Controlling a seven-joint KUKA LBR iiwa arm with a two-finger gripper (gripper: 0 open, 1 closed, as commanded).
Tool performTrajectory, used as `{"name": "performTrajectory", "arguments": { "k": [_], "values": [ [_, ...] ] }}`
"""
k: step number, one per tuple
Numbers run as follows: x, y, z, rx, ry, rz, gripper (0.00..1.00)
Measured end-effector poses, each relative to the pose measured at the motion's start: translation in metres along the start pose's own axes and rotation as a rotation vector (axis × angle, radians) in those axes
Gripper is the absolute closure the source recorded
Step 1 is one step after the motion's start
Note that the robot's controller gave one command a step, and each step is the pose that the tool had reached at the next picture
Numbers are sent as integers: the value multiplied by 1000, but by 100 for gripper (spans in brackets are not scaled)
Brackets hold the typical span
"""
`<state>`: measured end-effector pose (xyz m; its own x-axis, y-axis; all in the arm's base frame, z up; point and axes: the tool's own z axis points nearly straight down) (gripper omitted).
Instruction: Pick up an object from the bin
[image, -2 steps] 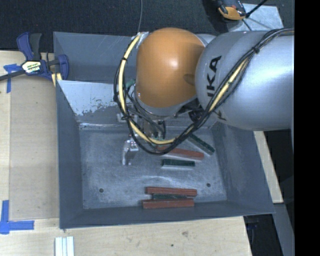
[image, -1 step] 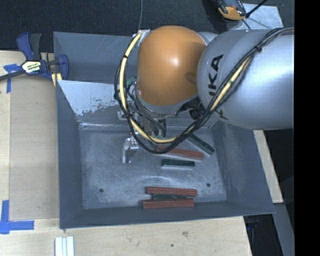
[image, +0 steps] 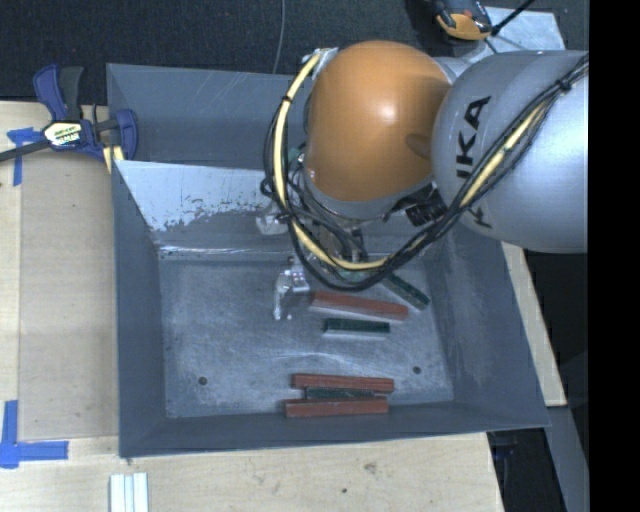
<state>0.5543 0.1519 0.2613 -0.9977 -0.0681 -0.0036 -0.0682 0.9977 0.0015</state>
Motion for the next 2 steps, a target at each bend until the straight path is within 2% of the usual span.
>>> {"name": "performTrajectory", "arguments": {
  "k": [1, 2],
  "values": [
    [5, -29, 7, 1, 0, 4, 0],
    [7, -56, 68, 1, -4, 33, 0]
  ]
}}
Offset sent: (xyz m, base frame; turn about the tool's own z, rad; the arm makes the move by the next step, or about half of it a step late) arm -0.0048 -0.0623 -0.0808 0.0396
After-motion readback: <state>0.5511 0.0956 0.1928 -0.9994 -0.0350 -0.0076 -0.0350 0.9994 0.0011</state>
